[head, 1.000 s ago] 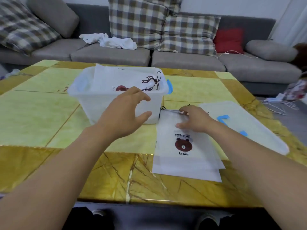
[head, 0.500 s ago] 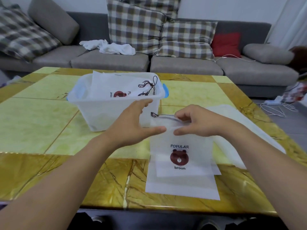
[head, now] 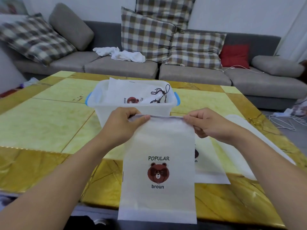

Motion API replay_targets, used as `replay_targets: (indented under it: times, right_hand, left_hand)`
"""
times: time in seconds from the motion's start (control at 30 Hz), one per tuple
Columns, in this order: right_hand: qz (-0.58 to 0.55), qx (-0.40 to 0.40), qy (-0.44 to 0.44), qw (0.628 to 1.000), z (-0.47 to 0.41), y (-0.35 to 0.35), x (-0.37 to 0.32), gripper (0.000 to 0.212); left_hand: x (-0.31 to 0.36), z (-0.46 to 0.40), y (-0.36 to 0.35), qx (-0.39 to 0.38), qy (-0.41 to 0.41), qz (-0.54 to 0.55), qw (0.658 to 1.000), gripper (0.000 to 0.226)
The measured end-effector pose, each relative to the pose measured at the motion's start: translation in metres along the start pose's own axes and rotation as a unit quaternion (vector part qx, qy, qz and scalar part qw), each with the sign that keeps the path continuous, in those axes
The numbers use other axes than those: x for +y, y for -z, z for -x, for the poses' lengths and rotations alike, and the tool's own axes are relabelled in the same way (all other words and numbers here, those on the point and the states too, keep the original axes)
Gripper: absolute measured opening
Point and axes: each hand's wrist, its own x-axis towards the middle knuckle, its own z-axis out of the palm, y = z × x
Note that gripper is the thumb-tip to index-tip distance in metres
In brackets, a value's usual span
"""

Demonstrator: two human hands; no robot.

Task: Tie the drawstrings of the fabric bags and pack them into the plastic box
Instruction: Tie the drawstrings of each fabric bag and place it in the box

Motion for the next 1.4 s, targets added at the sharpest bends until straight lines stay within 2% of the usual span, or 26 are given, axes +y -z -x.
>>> replay_targets:
  times: [0.1, 0.17, 0.27, 0.37, 0.47, 0.57, 0.67, 0.77, 0.83, 0.93, 0.97, 1.0, 1.07, 1.13, 1.2, 1.27, 1.3, 1.33, 1.4]
  right_hand:
    - [-0.004, 0.025, -0.013, 1.000, -0.005, -0.002, -0.001, 0.050]
    - [-0.032, 0.046, -0.035, 0.998, -0.008, 0.000, 0.002, 0.052]
    - [-0.189, 0.038, -0.093, 0.977, -0.008, 0.007, 0.011, 0.042]
    - [-0.319, 0.052, -0.110, 0.940, -0.008, 0.011, 0.021, 0.036]
    - [-0.438, 0.119, -0.105, 0.885, -0.014, 0.003, 0.027, 0.045]
    - [-0.578, 0.149, -0.085, 0.798, -0.021, -0.014, 0.024, 0.055]
    - [-0.655, 0.202, -0.056, 0.726, -0.027, -0.020, 0.010, 0.053]
    - [-0.687, 0.269, -0.057, 0.672, -0.025, -0.004, 0.005, 0.043]
    - [-0.670, 0.290, -0.082, 0.678, -0.021, 0.013, 0.017, 0.038]
    - [-0.610, 0.321, -0.123, 0.714, -0.019, 0.031, 0.038, 0.032]
    - [-0.588, 0.337, -0.128, 0.724, -0.019, 0.033, 0.041, 0.030]
    - [-0.560, 0.354, -0.130, 0.737, -0.021, 0.034, 0.041, 0.029]
    - [-0.485, 0.378, -0.123, 0.779, -0.020, 0.029, 0.037, 0.031]
    - [-0.414, 0.327, -0.108, 0.842, -0.017, 0.017, 0.029, 0.042]
    - [-0.334, 0.222, -0.078, 0.913, -0.012, 0.000, 0.013, 0.047]
    - [-0.264, 0.126, -0.014, 0.956, -0.006, -0.020, -0.008, 0.035]
    - [-0.228, 0.096, 0.033, 0.968, -0.003, -0.028, -0.019, 0.025]
    - [-0.187, 0.086, 0.086, 0.975, 0.000, -0.036, -0.028, 0.017]
    - [-0.116, 0.105, 0.185, 0.970, 0.004, -0.047, -0.044, 0.010]
  left_hand:
    - [-0.002, -0.002, 0.006, -0.014, 0.046, -0.046, 0.998, 0.063]
    - [-0.005, -0.006, 0.014, -0.033, 0.113, -0.027, 0.993, 0.062]
    - [-0.012, -0.011, 0.029, -0.098, 0.189, 0.118, 0.970, 0.048]
    - [-0.012, -0.012, 0.038, -0.088, 0.230, 0.333, 0.910, 0.042]
    - [-0.007, -0.011, 0.036, -0.001, 0.236, 0.528, 0.816, 0.050]
    - [0.004, -0.005, 0.024, 0.013, 0.236, 0.642, 0.729, 0.059]
    - [0.016, -0.004, 0.012, 0.041, 0.247, 0.686, 0.683, 0.057]
    - [0.005, -0.011, 0.027, 0.119, 0.282, 0.683, 0.664, 0.053]
    - [-0.013, -0.016, 0.047, 0.158, 0.317, 0.659, 0.664, 0.045]
    - [-0.031, -0.020, 0.059, 0.184, 0.365, 0.635, 0.655, 0.041]
    - [-0.030, -0.020, 0.057, 0.190, 0.363, 0.626, 0.663, 0.040]
    - [-0.027, -0.020, 0.054, 0.194, 0.343, 0.611, 0.687, 0.039]
    - [-0.013, -0.018, 0.044, 0.204, 0.275, 0.567, 0.749, 0.037]
    - [0.005, -0.012, 0.032, 0.186, 0.218, 0.539, 0.792, 0.040]
    - [0.022, -0.004, 0.020, 0.136, 0.171, 0.526, 0.822, 0.034]
    - [0.032, 0.004, 0.007, 0.073, 0.109, 0.442, 0.887, 0.011]
    - [0.036, 0.008, 0.002, 0.028, 0.072, 0.382, 0.921, 0.010]
    - [0.037, 0.012, -0.002, -0.022, 0.040, 0.333, 0.942, 0.026]
    - [0.040, 0.017, -0.010, -0.117, 0.011, 0.287, 0.951, 0.048]
